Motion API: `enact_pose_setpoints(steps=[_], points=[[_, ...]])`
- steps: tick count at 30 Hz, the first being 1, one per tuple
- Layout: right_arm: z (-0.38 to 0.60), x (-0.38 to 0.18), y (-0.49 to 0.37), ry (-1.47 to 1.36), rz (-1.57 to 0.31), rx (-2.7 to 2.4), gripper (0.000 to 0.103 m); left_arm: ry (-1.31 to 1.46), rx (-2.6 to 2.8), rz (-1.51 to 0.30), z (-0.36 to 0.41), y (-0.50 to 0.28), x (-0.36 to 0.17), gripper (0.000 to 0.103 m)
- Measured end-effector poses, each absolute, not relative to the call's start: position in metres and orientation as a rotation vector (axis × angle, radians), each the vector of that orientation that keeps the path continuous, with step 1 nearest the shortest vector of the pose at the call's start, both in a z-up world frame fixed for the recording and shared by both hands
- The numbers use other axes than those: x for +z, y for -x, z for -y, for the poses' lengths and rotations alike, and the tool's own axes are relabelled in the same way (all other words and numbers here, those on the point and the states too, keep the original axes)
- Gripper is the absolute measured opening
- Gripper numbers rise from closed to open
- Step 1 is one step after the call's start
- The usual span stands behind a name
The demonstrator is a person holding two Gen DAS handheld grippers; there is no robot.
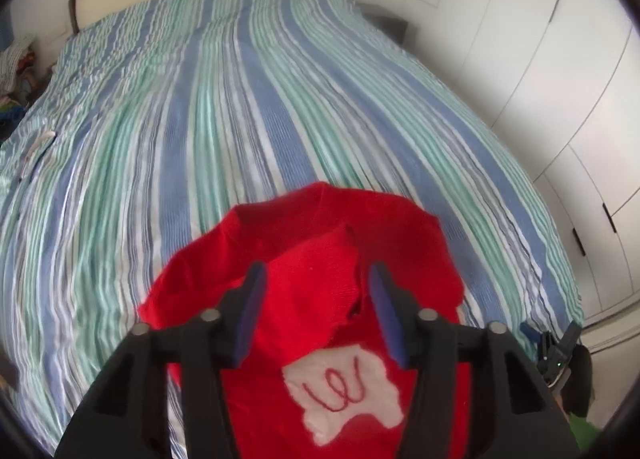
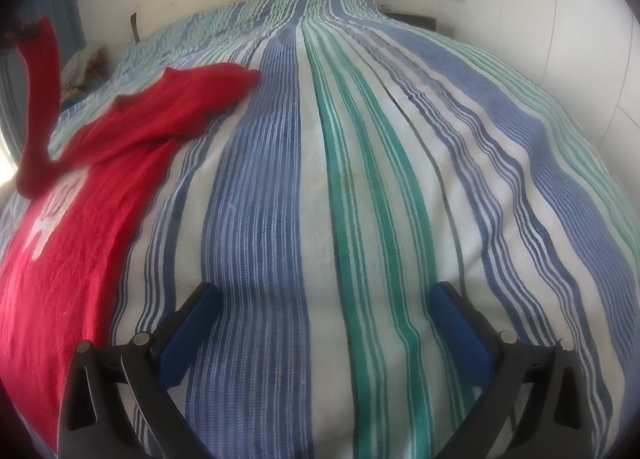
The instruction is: Fold small clothes
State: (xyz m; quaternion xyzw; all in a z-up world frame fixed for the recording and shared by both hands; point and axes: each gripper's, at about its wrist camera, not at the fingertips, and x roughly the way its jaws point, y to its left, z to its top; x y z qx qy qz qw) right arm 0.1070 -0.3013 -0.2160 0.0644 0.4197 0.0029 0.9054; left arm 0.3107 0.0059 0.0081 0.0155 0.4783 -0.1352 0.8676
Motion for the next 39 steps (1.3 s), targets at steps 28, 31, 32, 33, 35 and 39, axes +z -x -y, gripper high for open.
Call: enact_pose_setpoints(steps=[28, 31, 32, 33, 35, 39], points=[[0.298, -0.218, -0.104, -0.116, -0.850, -0.007, 0.103, 0.116, 0.140, -1.015, -0.142, -0.216, -0.179, 0.005], [0.298, -0.218, -0.103, -0.115, -0.846, -0.007, 0.103, 0.078, 0.135, -1.039, -0.139, -0.207, -0.176, 0.006], [0.299, -0.218, -0.103, -0.114, -0.845, -0.008, 0.103, 0.086, 0.146, -1.047, -0.142, -0.204, -0.174, 0.007], [0.299, -0.218, -0.104, -0.114, -0.845, -0.008, 0.103, 0.102, 0.151, -1.054, -0.146, -0.199, -0.172, 0.012], [0.298, -0.218, -0.104, -0.115, -0.847, -0.007, 0.103, 0.144, 0.157, -1.052, -0.154, -0.189, -0.168, 0.035], [0.298, -0.218, -0.104, -0.116, -0.848, -0.006, 0.103, 0.204, 0.179, -1.000, -0.166, -0.162, -0.153, 0.077]])
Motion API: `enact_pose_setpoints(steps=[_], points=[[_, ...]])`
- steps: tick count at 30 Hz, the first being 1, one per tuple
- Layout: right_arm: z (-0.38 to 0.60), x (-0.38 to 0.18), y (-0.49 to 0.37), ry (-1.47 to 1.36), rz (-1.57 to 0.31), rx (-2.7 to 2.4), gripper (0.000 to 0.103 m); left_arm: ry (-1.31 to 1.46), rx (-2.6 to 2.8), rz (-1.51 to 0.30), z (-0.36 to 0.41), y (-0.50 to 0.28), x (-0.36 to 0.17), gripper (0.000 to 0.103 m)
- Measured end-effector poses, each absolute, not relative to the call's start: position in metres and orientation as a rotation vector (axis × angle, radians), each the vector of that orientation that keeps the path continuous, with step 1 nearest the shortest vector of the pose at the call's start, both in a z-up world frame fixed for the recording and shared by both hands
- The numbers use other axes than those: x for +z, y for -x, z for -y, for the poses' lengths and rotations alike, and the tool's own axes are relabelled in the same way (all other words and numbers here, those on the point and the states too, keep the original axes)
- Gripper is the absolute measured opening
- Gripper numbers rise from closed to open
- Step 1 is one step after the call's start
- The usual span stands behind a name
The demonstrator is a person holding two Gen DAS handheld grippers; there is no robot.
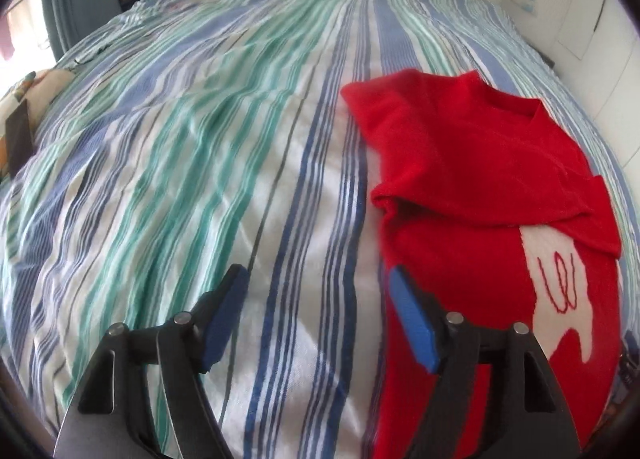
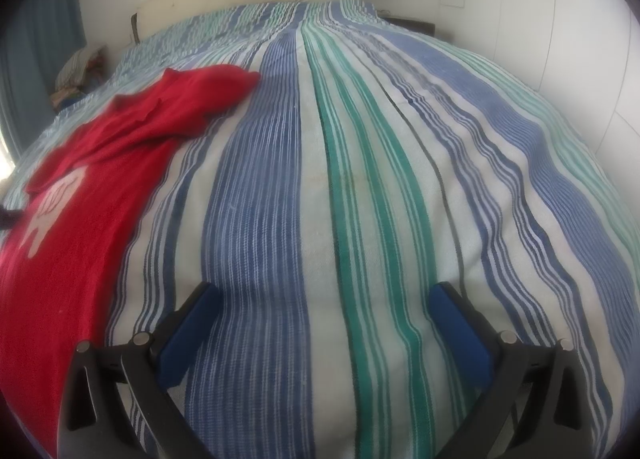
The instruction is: Fold small clothes
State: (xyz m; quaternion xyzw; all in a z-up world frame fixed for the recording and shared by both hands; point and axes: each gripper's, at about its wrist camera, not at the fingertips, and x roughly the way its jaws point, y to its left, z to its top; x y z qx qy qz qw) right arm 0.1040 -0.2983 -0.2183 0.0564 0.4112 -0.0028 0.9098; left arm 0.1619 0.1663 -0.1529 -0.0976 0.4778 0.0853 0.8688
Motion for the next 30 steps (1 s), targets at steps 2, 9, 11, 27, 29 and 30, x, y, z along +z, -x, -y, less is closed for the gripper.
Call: enact_pose_setpoints(steps=[2, 9, 11, 27, 29, 30], points=[[0.298, -0.218, -0.104, -0.116, -0.847, -0.006, 0.103, 0.251, 0.168, -0.991, -0.173, -0.150, -0.147, 0.077], [0.298, -0.218, -0.104, -0.109, -0.844, -0.012, 0.103, 0.356, 0.184, -0.948, -0.187, -0.124, -0.142, 0.085], [0.297, -0.217, -0.104, -0.108, -0.843, -0.013, 0.103, 0.373, 0.188, -0.955, -0.188, -0.122, -0.144, 0.085], [0.297, -0.218, -0.104, -0.109, -0.842, -0.012, 0.103, 0.425, 0.155, -0.942, -0.187, -0.097, -0.127, 0.085], [0.297, -0.218, -0.103, -0.109, -0.842, -0.012, 0.103, 0.428, 0.153, -0.946, -0.187, -0.094, -0.128, 0.085], [0.297, -0.218, -0.103, -0.109, -0.842, -0.012, 0.103, 0.427, 0.154, -0.948, -0.186, -0.092, -0.129, 0.085]])
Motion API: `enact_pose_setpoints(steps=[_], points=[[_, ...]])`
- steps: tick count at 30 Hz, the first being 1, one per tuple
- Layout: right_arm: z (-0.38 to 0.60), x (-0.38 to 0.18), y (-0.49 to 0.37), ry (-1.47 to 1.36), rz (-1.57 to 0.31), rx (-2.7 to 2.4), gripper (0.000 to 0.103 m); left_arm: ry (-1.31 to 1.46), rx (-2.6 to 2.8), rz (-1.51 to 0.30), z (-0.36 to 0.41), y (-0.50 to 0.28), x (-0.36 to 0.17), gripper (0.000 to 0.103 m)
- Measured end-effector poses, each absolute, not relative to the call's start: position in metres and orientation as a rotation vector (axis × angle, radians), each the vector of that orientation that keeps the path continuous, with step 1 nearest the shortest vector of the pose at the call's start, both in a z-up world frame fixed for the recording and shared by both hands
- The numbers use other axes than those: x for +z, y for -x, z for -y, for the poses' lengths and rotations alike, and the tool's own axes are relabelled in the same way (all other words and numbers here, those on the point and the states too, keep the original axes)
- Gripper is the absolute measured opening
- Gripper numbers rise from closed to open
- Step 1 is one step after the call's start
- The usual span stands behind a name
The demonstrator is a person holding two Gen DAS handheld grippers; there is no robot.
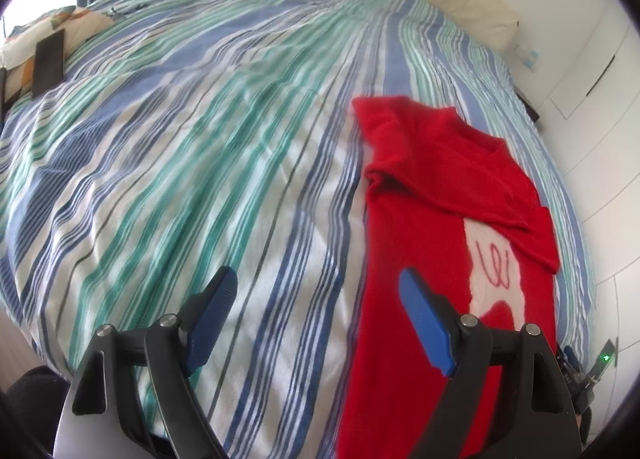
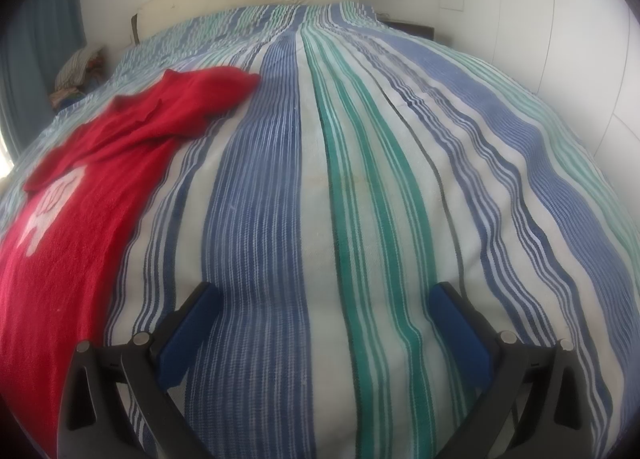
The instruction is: Fold small clothes
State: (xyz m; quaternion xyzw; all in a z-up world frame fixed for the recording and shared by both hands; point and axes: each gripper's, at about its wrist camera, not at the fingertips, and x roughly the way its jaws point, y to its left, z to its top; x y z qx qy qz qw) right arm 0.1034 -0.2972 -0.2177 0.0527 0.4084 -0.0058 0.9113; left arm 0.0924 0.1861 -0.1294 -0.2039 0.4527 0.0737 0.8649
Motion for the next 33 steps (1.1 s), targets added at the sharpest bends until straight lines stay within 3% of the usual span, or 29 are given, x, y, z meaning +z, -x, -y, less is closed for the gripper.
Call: enact_pose_setpoints(steps=[33], points=[[0.297, -0.218, -0.103, -0.109, -0.841, -0.012, 0.103, 0.397, 0.127, -1.018, -0.176, -0.067, -0.144, 0.085]])
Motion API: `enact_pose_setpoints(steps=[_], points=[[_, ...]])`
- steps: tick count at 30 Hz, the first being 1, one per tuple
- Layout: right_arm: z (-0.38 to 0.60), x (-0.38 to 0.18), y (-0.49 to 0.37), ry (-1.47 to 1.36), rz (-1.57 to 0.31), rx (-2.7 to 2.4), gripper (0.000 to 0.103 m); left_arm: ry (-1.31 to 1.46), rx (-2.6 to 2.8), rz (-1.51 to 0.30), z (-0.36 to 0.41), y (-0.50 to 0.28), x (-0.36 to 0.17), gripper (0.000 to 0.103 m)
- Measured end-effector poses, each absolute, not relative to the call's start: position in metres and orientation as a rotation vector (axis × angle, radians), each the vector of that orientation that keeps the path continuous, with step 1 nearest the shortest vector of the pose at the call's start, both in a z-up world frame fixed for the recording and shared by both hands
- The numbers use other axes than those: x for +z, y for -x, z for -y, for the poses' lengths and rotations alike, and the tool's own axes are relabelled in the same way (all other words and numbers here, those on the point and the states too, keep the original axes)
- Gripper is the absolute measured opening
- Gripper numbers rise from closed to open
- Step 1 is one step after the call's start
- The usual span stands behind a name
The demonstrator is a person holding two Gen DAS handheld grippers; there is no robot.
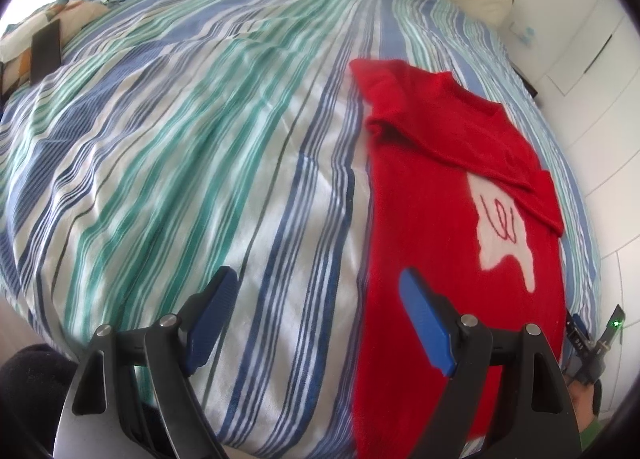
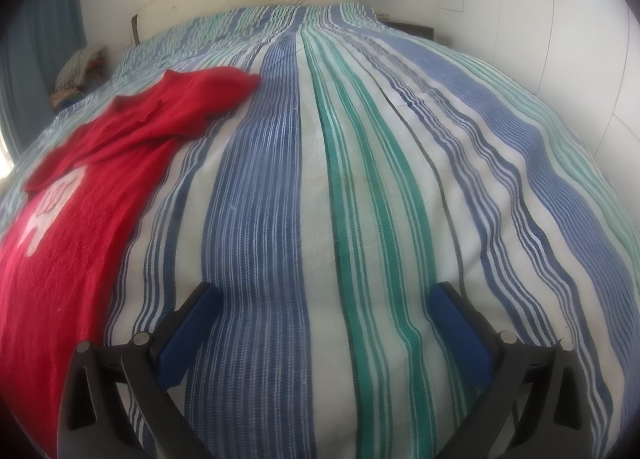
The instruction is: Fold small clothes
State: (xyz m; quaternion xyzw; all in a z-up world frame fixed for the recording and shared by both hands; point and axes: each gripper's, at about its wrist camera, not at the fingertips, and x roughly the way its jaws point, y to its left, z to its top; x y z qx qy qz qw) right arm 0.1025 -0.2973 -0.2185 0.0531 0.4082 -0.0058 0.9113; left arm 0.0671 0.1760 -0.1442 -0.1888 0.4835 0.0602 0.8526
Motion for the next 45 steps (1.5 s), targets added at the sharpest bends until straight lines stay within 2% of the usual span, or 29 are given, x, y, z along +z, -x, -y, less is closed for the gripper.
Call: enact_pose_setpoints(steps=[16, 24, 26, 28, 29, 30, 32, 33, 34, 35, 36, 37, 39, 45], points=[[0.298, -0.211, -0.109, -0.110, -0.893, 0.001, 0.103, 0.435, 0.078, -1.093, -0.178, -0.032, -0.157, 0.085], [0.279, -0.155, -0.088, -0.196, -1.060, 0.294, 0.101, 0.369, -0.073, -1.182, -0.141, -0.011, -0.162, 0.084], [0.259, -0.148, -0.069, -0.229, -1.113, 0.415, 0.101, 0.373, -0.119, -1.214, -0.130, -0.008, -0.165, 0.080], [0.240, -0.153, -0.053, -0.267, -1.186, 0.511, 0.098, 0.373, -0.170, -1.253, -0.118, -0.004, -0.170, 0.066], [0.232, -0.158, -0.047, -0.278, -1.226, 0.541, 0.096, 0.359, -0.187, -1.270, -0.112, -0.003, -0.173, 0.063], [0.225, -0.166, -0.041, -0.281, -1.264, 0.555, 0.091, 0.336, -0.194, -1.283, -0.106, -0.002, -0.175, 0.059], [0.216, -0.180, -0.036, -0.294, -1.307, 0.567, 0.086, 0.295, -0.200, -1.309, -0.097, -0.003, -0.181, 0.041], [0.214, -0.187, -0.035, -0.303, -1.318, 0.558, 0.084, 0.291, -0.206, -1.330, -0.094, -0.004, -0.184, 0.016], [0.212, -0.196, -0.035, -0.316, -1.332, 0.534, 0.074, 0.296, -0.208, -1.350, -0.093, -0.005, -0.187, 0.005], [0.211, -0.205, -0.035, -0.351, -1.348, 0.536, 0.066, 0.305, -0.204, -1.358, -0.093, -0.004, -0.188, 0.004], [0.208, -0.212, -0.036, -0.394, -1.366, 0.568, 0.038, 0.313, -0.205, -1.364, -0.094, -0.004, -0.187, 0.003], [0.205, -0.218, -0.036, -0.424, -1.386, 0.591, 0.004, 0.327, -0.207, -1.369, -0.096, -0.003, -0.184, 0.003], [0.207, -0.217, -0.038, -0.461, -1.390, 0.587, 0.005, 0.379, -0.216, -1.371, -0.105, -0.003, -0.174, 0.003], [0.231, -0.159, -0.064, -0.586, -1.178, 0.585, 0.005, 0.569, -0.310, -1.253, -0.127, -0.057, -0.115, 0.003]])
